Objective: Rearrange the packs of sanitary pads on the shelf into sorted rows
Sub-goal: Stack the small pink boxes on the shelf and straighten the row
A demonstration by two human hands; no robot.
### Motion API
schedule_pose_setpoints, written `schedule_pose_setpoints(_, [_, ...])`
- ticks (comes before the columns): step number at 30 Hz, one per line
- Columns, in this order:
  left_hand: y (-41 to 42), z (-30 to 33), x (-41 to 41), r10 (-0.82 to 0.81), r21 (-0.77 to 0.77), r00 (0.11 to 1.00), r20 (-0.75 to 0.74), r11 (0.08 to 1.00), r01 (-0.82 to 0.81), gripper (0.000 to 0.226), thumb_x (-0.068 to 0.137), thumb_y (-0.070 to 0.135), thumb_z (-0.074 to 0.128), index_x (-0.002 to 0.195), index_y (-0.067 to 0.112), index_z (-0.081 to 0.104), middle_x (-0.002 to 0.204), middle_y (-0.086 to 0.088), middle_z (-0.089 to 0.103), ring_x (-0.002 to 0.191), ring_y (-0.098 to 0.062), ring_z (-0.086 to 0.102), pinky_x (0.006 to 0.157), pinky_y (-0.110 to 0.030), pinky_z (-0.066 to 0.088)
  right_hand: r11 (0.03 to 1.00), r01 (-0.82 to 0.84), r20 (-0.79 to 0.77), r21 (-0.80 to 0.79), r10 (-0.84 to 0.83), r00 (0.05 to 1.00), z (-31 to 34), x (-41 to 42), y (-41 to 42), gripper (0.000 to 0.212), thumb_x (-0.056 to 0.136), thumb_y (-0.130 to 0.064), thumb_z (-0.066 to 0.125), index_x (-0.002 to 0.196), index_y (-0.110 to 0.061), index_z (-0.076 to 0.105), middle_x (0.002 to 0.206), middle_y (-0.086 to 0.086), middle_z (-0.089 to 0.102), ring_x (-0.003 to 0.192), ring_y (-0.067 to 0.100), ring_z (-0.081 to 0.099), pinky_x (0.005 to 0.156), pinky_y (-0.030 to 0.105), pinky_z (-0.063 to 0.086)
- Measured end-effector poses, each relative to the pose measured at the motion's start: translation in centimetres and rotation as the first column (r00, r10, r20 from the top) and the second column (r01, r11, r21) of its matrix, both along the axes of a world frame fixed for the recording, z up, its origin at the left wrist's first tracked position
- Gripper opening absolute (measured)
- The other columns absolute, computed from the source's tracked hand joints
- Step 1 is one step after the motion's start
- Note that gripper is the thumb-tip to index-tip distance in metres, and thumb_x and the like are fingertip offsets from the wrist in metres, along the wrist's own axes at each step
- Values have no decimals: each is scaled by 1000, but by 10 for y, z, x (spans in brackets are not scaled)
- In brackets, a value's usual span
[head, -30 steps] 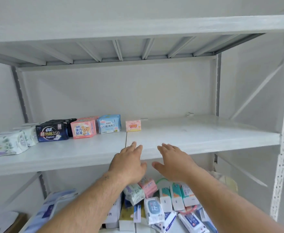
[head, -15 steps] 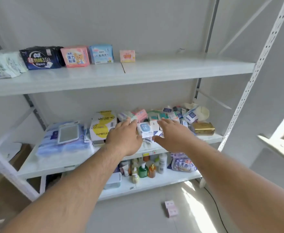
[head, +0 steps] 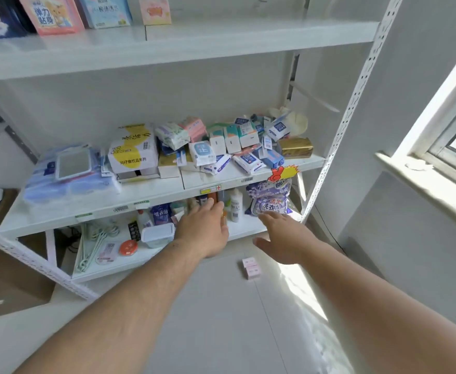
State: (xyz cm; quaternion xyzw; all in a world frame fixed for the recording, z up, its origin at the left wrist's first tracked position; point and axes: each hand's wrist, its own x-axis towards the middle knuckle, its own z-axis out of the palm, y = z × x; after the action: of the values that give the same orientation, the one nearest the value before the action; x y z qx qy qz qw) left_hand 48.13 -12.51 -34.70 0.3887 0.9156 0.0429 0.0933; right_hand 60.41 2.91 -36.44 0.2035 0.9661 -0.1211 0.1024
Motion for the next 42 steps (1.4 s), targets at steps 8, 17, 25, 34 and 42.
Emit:
schedule_pose_setpoints(8, [39, -36, 60, -42, -70, 999, 20, 997, 43, 62, 98, 37, 43, 154, 25, 19, 163, 3, 16, 147, -21, 23, 116, -41, 27, 995, 59, 45, -82, -55, 997, -51, 73, 51, 66, 96, -52, 50, 150, -19, 33, 158, 0, 31, 142, 26, 34, 110, 43, 39])
schedule_pose_setpoints(17, [65, -73, 70, -53, -172, 996, 72, 983, 64, 62, 97, 36, 44, 153, 24, 21, 162, 2, 20, 143, -22, 29, 113, -40, 31, 985, 106, 145, -139, -86, 986, -94, 98, 87, 67, 97, -49, 50, 151, -16, 30, 158, 3, 31, 140, 27, 36, 110, 40, 38])
schedule_pose_setpoints(25, [93, -118, -1, -98, -170, 984, 152, 978, 124, 62, 97, 37, 45, 153, 25, 21, 162, 3, 18, 145, -21, 26, 113, -38, 30, 971, 181, 250, -156, -138, 958, -128, 50, 109, 70, 97, -48, 51, 154, -17, 25, 160, 2, 26, 143, 25, 32, 112, 40, 37])
schedule_pose_setpoints(34, [117, -216, -113, -120, -198, 946, 302, 963, 185, 59, 98, 34, 45, 152, 22, 24, 160, 2, 22, 139, -22, 34, 110, -36, 35, 955, 226, 363, -192, -144, 920, -205, -51, 120, 71, 96, -44, 53, 155, -19, 22, 157, -3, 28, 139, 22, 36, 107, 37, 41])
schedule_pose_setpoints(42, [157, -334, -170, -58, -220, 928, 368, 964, 148, 60, 97, 32, 44, 153, 23, 21, 160, 6, 20, 140, -20, 34, 110, -34, 35, 940, 222, 402, -258, -104, 910, -312, -104, 165, 72, 98, -40, 54, 156, -19, 17, 160, -4, 21, 142, 21, 30, 111, 33, 35])
